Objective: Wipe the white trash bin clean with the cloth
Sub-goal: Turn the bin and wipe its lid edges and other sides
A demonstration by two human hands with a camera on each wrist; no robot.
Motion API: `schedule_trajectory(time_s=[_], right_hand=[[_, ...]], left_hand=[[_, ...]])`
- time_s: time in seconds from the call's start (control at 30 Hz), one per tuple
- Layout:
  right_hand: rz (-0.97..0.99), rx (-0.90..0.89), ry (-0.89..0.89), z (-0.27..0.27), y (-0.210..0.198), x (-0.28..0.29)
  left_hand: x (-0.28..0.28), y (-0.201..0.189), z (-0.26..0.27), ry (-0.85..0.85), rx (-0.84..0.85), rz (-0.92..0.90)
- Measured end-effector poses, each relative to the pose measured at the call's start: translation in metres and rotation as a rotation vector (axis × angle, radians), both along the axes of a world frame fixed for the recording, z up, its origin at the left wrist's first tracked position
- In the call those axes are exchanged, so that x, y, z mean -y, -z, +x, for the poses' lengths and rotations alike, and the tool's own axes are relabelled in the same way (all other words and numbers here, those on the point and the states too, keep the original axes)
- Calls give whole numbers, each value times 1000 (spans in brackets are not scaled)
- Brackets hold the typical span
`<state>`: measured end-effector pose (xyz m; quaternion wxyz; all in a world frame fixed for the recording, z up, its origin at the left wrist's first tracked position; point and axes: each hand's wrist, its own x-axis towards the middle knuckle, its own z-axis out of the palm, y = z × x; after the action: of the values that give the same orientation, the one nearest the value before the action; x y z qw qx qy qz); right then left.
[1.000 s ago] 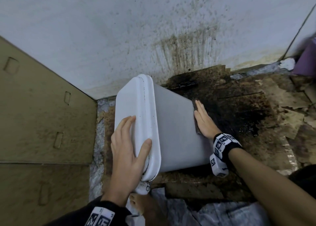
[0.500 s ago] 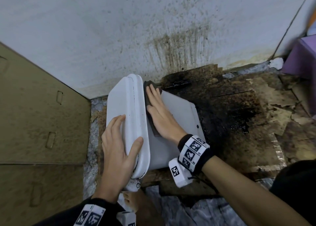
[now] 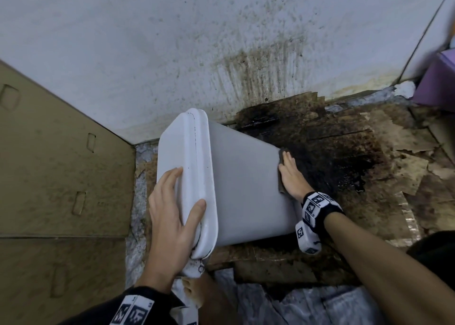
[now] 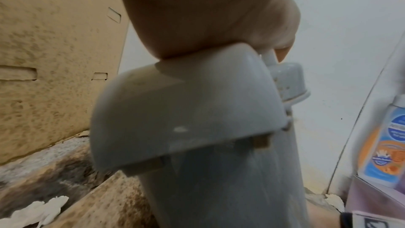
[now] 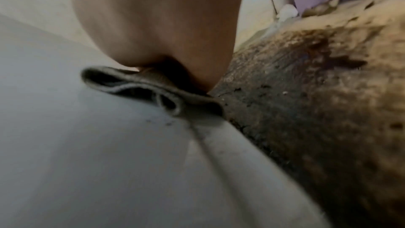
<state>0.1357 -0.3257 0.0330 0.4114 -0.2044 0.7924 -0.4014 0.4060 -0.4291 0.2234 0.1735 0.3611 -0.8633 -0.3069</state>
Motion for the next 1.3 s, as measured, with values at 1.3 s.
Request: schedule_trajectory(time_s=[1.3], right_hand=[[-496,-146,-102,118,-138,17]], left_hand=[[-7,0,-11,5,8,-33]])
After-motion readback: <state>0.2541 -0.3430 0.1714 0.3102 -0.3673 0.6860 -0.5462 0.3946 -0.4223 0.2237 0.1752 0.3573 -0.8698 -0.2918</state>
